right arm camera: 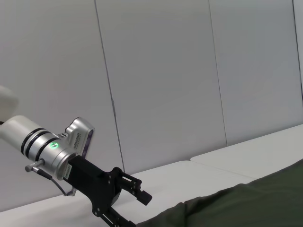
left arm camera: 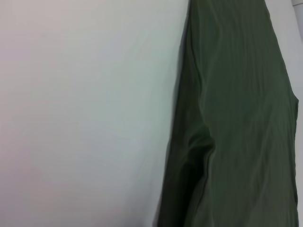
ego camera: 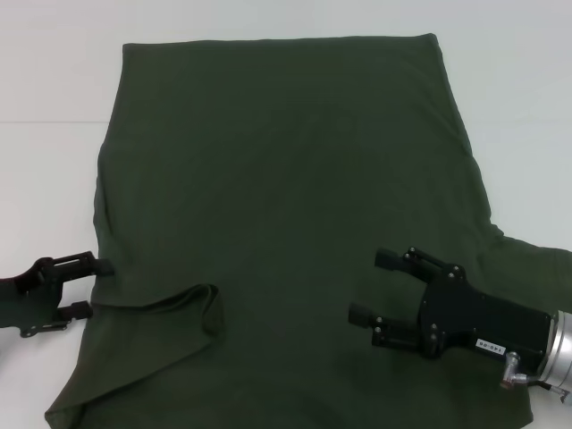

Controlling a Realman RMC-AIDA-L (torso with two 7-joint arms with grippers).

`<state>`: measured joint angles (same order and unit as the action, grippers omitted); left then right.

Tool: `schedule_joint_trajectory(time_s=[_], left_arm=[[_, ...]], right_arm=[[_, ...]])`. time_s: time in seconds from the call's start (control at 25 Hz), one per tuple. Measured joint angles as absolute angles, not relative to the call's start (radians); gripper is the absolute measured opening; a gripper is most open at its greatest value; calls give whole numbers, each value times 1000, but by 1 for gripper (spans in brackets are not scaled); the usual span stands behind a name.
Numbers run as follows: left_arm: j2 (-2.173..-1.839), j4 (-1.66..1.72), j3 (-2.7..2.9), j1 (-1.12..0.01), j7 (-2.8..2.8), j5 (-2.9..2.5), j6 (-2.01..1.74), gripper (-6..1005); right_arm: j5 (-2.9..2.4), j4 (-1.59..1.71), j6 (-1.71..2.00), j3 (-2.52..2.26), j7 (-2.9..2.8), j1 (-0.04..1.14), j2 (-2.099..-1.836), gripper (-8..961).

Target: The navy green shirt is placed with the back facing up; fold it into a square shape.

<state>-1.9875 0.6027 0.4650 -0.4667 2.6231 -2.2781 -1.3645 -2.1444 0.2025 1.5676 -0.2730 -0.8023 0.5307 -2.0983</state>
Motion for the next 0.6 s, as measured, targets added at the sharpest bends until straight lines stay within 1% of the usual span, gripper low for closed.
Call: schedule_joint_trajectory(time_s=[0.6], left_arm=[[-1996, 590, 474, -490, 2613, -2280, -1333, 827]], right_arm=[[-2144, 202, 1568, -273, -802, 529, -2098, 943]])
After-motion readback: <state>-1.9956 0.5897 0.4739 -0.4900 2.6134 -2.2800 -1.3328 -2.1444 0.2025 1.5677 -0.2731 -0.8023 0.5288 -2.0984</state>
